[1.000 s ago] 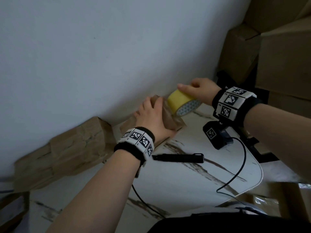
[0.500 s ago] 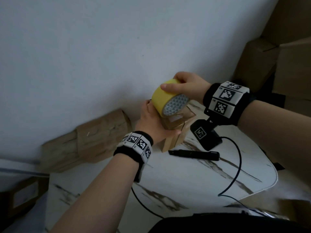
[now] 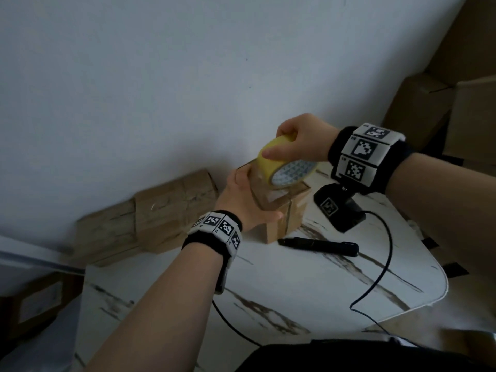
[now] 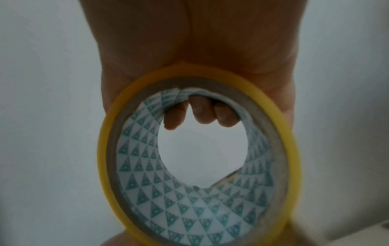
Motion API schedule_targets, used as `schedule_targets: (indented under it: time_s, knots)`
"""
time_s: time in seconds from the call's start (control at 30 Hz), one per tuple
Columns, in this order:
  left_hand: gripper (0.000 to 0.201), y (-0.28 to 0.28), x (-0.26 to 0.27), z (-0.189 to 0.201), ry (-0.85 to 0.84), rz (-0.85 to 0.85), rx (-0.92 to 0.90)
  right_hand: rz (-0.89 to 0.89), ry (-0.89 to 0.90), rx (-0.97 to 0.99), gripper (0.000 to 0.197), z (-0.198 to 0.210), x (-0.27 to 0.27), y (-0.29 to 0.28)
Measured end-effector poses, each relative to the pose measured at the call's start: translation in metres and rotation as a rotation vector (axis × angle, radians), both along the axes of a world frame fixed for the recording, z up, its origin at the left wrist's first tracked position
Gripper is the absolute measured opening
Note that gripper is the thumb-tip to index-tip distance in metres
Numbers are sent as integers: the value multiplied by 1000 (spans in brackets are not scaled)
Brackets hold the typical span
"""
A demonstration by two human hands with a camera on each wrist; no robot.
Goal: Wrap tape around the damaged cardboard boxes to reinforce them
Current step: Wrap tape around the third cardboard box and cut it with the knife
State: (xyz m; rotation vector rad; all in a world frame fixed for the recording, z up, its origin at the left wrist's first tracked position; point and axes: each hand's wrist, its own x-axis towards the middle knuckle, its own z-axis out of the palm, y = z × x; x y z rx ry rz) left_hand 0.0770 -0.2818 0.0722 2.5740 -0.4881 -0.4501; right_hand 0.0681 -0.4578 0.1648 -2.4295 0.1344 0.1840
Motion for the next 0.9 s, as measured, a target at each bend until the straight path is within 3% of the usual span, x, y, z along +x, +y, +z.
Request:
schedule_targets:
  time_s: [0.17, 0.23, 0.5, 0.77, 0.9]
  knots:
    - [120, 3, -1, -2, -15, -23, -11, 13, 74, -399, 41, 7, 3, -32]
    - [120, 2, 0, -3, -22, -37, -9, 9, 149, -460, 42, -1, 7, -37]
    - [123, 9, 3, -9, -4, -17, -23, 36, 284, -442, 46, -27, 23, -38]
    - [126, 6, 3, -6, 27, -15, 12, 29, 309, -336, 52, -46, 28, -43]
    - [127, 2, 3, 5, 36, -41, 151, 32, 291, -309, 49, -52, 28, -45]
